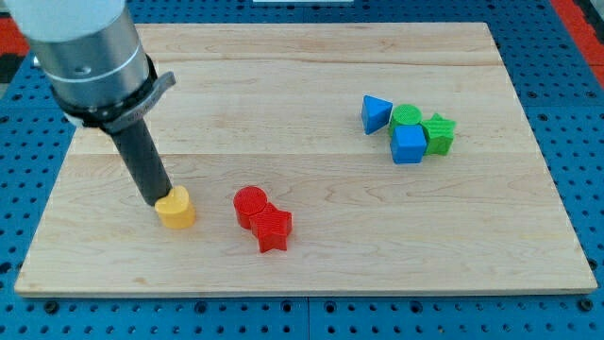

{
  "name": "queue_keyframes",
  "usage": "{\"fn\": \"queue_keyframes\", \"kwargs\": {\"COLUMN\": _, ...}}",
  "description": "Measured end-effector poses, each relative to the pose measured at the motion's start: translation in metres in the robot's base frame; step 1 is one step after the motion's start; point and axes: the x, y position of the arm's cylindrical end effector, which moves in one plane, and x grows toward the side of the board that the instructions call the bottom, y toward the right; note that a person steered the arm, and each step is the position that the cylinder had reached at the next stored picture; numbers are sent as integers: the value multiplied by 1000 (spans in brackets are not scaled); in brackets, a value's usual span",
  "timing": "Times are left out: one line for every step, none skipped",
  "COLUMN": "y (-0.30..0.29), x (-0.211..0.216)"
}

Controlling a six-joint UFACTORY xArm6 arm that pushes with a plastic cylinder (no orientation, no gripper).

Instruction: Push the yellow hexagon to the yellow heart

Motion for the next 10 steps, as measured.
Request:
{"fn": "queue_keyframes", "kwargs": {"y": 50, "x": 21}}
{"fn": "queue_keyframes", "kwargs": {"y": 46, "x": 17}}
{"fn": "queue_keyframes", "kwargs": {"y": -5, "x": -24}}
{"fn": "queue_keyframes", "kwargs": {"y": 33, "x": -43}}
{"fn": "queue_keyframes", "kwargs": {"y": 88, "x": -36}}
{"fn": "queue_keyframes", "kwargs": {"y": 124, "x": -33}}
{"fn": "queue_keyframes", "kwargs": {"y": 116, "x": -65}}
{"fn": "queue_keyframes", "kwargs": {"y": 65, "x": -143}}
{"fn": "queue_keyframes", "kwargs": {"y": -20, "x": -188}}
{"fn": "queue_keyframes", "kwargs": {"y": -107, "x": -232}}
